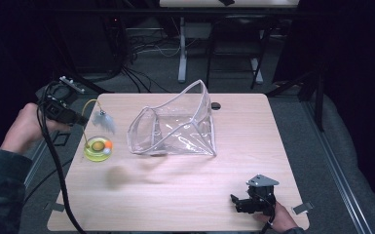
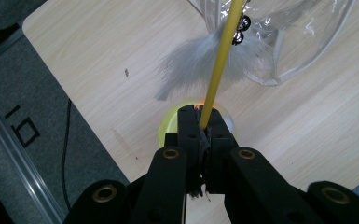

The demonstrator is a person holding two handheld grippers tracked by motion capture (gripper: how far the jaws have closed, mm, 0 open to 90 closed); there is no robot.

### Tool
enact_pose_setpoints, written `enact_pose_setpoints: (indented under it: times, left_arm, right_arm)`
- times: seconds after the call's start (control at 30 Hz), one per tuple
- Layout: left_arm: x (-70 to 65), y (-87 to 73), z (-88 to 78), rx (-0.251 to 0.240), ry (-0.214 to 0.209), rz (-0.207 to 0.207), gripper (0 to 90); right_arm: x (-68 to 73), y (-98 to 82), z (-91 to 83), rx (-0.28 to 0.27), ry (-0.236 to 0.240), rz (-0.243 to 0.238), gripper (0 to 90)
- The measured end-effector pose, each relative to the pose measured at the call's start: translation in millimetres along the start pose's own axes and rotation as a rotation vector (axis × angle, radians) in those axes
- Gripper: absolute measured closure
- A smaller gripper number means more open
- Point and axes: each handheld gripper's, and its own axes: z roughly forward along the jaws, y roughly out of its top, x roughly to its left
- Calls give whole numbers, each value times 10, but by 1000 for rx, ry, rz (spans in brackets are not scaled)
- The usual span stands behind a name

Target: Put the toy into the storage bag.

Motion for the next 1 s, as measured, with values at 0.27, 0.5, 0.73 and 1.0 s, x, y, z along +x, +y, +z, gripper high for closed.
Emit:
enact_pose_setpoints:
  times: [0.27,0.5,0.73,1.0]
  left_arm:
    - [12,93,-64,4,10,4,882]
    - [38,211,-165,0,24,10,882]
    - [68,312,-217,3,33,10,882]
    - [119,414,-223,-1,30,-8,882]
  right_arm:
    - [0,0,0,0,0,0,0]
    - [0,0,0,0,0,0,0]
    - [-1,0,1,-1,1,0,0]
    - [0,0,1,-1,1,0,0]
